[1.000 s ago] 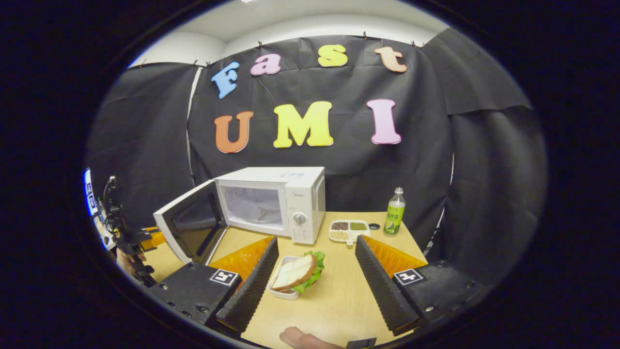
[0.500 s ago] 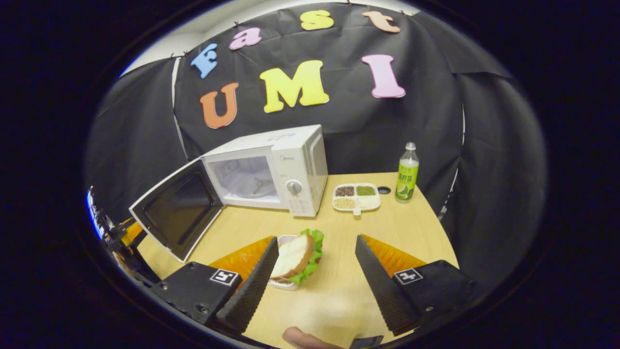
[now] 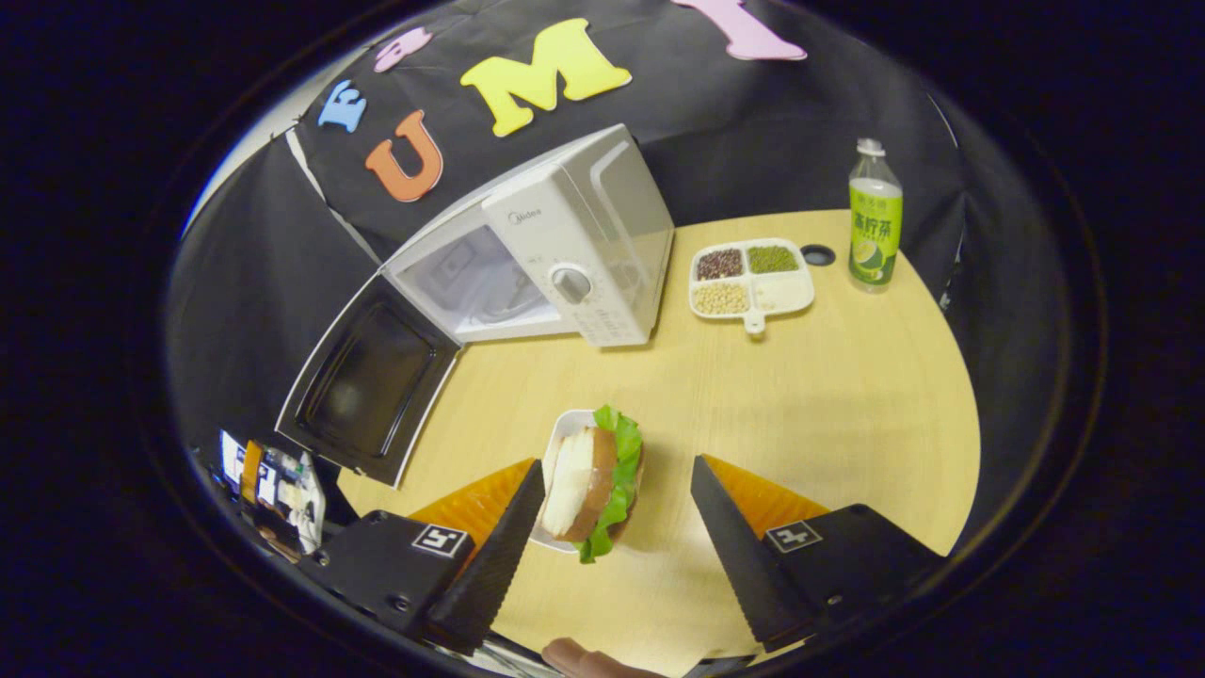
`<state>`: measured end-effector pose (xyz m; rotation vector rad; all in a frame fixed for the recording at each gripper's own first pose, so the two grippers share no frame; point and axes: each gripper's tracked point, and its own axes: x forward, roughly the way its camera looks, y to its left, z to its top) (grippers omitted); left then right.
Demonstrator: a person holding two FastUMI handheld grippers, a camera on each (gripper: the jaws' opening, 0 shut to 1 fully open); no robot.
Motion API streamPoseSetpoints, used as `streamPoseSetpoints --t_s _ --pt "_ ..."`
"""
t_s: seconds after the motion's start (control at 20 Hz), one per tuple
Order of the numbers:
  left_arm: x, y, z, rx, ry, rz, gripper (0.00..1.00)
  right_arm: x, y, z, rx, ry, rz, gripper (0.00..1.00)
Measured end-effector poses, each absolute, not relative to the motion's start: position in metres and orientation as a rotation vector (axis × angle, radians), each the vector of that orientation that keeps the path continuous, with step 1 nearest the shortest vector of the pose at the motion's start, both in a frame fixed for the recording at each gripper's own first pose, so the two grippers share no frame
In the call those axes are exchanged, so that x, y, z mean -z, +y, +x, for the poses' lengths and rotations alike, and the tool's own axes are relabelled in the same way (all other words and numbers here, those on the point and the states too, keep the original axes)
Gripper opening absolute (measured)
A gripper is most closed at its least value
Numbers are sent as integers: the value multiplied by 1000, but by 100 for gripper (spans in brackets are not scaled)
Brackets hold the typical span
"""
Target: Open the microwave oven with the left hand, put the food in, and close the microwave oven.
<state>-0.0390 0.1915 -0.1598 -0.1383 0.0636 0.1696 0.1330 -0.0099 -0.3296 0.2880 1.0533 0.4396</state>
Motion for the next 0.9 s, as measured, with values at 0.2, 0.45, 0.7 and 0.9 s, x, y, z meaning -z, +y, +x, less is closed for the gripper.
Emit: streamPoseSetpoints --t_s 0.2,0.45,0.7,0.9 --pt "148 196 -49 -223 48 -132 95 348 -3 143 -506 1158 364 87" --pt "151 189 -51 -257 64 -120 95 358 19 136 -582 1255 531 75" --pt "163 169 -53 -233 98 -124 95 354 20 131 -549 1251 506 31" --pt "154 168 -65 -237 59 -117 95 325 32 120 -532 1158 429 37"
